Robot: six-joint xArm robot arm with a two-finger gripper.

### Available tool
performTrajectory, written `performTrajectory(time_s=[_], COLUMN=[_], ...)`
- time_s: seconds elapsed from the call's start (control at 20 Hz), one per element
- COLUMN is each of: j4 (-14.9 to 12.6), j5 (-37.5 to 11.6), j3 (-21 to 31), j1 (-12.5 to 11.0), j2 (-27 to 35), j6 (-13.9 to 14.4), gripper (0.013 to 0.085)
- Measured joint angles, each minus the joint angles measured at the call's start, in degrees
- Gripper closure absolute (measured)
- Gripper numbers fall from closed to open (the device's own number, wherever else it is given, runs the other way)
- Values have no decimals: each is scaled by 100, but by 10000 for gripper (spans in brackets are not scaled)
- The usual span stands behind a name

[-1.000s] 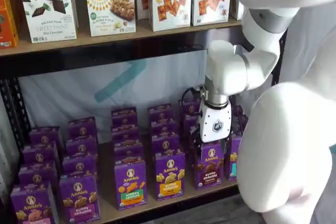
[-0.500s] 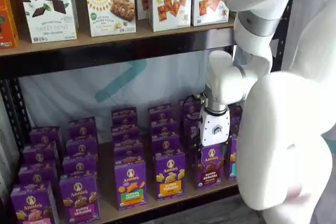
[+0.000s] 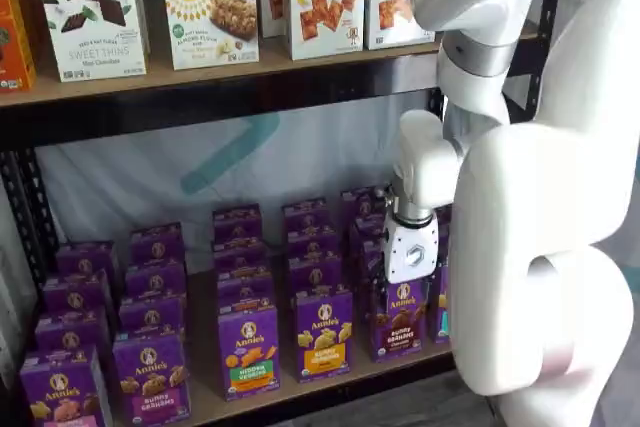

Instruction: Pick up the purple box with a brown patch in the center, on the bottom shelf, the fifth box from the left

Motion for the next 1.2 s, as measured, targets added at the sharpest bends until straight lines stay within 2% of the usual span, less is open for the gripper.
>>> performTrajectory(time_s=[0.35, 0.6, 1.2], j4=[24, 293, 123], j5=[-122, -151, -63], j3=[-490, -793, -1522], j1=[-177, -165, -187], j2=[699, 1035, 1723], j6=[-204, -452, -311], gripper=[130, 130, 130])
